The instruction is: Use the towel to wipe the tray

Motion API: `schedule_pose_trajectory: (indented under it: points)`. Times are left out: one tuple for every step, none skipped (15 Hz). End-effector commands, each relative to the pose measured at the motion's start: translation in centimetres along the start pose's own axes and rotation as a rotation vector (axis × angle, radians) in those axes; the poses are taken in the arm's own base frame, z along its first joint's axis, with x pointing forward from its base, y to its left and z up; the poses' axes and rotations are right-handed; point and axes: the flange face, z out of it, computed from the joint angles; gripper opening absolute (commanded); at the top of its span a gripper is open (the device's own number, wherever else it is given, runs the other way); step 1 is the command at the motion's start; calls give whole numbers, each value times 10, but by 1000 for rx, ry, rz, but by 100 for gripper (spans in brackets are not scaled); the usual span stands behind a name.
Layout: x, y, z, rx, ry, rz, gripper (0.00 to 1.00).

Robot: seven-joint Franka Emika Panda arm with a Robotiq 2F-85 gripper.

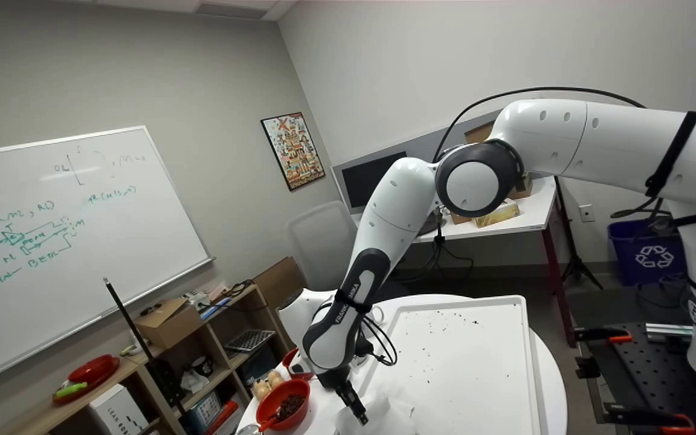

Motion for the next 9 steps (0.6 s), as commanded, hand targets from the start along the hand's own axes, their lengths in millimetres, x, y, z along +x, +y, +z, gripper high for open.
schedule_pose_trajectory:
  points:
    - [12,-2,14,-21,-8,36,100]
    - [13,-3,17,-16,-13,42,100]
    - [14,-8,20,-5,-18,45,100]
    - [15,-11,22,1,-22,44,100]
    - [16,-12,24,4,-21,45,100]
    - [16,-13,25,8,-22,51,100]
    - [16,-12,25,12,-20,61,100]
    - [15,-11,25,12,-20,70,100]
    - [13,-9,25,16,-19,84,100]
